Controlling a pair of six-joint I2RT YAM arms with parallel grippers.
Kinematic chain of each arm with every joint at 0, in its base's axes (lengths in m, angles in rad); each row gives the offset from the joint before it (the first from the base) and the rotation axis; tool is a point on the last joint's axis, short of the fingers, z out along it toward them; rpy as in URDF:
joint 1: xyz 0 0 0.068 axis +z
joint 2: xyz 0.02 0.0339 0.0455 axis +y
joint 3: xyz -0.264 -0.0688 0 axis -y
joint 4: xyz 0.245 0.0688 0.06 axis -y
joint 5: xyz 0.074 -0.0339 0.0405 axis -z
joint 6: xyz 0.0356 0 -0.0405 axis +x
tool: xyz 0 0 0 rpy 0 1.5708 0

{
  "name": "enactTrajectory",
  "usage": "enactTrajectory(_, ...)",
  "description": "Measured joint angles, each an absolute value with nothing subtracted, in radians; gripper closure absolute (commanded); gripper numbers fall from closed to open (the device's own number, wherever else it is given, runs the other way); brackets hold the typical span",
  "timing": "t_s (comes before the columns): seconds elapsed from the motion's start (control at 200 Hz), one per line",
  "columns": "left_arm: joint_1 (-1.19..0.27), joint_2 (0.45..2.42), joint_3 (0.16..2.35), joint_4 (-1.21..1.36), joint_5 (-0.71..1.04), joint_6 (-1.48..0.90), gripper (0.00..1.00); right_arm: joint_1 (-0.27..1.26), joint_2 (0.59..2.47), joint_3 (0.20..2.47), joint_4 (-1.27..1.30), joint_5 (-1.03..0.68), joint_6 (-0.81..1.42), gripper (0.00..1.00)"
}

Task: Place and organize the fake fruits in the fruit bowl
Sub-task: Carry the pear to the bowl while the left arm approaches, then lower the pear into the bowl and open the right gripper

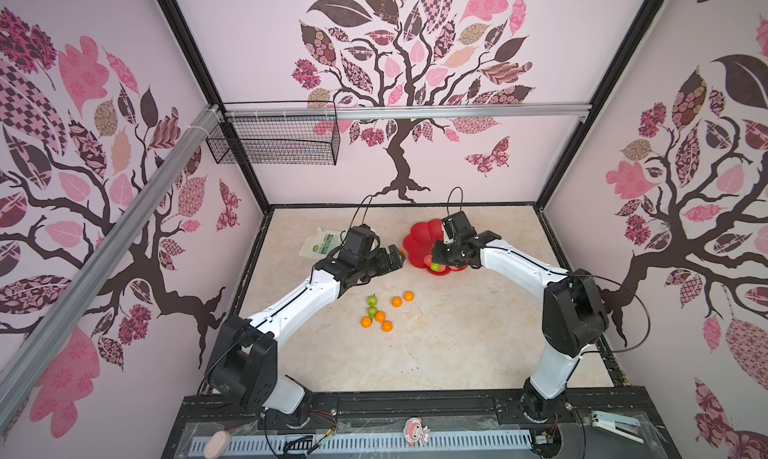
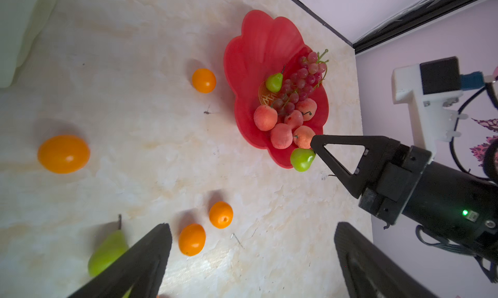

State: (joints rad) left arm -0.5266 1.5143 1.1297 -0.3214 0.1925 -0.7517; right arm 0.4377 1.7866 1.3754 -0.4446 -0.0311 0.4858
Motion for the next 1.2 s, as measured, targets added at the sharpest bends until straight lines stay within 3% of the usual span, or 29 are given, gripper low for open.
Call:
enactTrajectory(0.27, -0.534, 1.686, 1.279, -0.296, 0.207, -0.733, 0.02, 0.344, 1.835, 1.485, -0.445, -0.002, 0.462, 1.0)
enactTrajectory(0.655, -0.536, 1.854, 1.464, -0.292, 0.231, -0.709, 0.02, 0.339, 2.058, 1.751, -0.477, 0.086, 0.4, 1.0)
enactTrajectory(1.2, -0.536, 1.937, 1.56, -0.301, 0.256, -0.682, 0.02, 0.331, 2.341, 2.093, -0.605, 0.125, 0.354, 1.0)
